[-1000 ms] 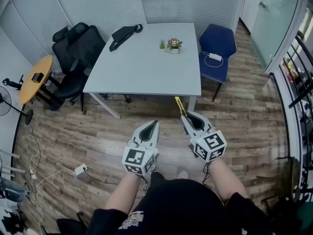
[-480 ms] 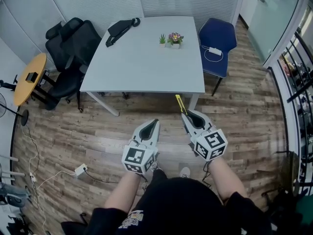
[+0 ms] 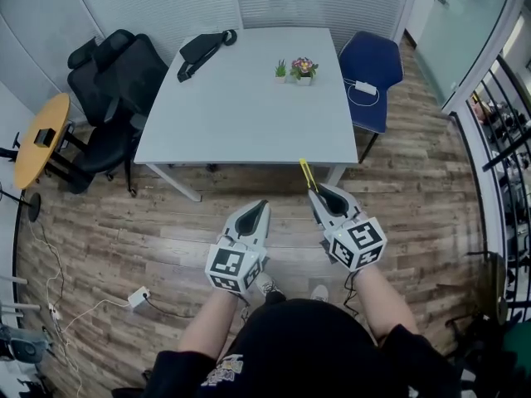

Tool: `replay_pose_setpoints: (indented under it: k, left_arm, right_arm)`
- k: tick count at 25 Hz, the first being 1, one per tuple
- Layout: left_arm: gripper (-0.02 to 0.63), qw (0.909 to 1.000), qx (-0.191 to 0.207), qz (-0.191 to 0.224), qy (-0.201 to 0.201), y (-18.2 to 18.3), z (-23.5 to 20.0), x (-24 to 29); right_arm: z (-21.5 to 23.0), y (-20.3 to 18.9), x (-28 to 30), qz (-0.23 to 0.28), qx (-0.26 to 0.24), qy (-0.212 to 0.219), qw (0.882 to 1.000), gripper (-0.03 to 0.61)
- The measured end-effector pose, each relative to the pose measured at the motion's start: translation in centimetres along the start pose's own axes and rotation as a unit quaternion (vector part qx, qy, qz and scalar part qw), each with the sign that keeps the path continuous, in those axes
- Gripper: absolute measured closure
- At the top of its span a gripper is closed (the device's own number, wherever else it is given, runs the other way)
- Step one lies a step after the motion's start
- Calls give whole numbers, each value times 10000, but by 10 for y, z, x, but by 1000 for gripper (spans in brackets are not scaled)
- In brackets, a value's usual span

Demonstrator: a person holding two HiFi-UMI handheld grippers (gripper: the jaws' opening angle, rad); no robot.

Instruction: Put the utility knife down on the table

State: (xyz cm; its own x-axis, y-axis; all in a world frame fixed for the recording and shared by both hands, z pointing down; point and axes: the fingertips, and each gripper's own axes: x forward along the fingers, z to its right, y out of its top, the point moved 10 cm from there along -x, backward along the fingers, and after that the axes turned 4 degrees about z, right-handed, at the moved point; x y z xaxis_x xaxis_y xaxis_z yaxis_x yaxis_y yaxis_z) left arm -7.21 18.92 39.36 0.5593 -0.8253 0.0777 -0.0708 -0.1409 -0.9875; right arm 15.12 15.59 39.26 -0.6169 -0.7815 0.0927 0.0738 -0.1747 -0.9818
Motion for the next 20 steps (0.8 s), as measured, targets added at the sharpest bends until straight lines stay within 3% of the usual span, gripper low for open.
replay_pose_setpoints:
  k: [12, 20]
  left_arm:
    - [609, 9995, -46, 13, -302, 1, -64, -10]
    - [609, 9992, -66, 16, -388, 4, -77, -4]
  right_arm:
    - [-32, 0, 55, 53, -48, -242, 9997, 514]
    - [-31, 9, 68, 37, -157, -291, 9994, 514]
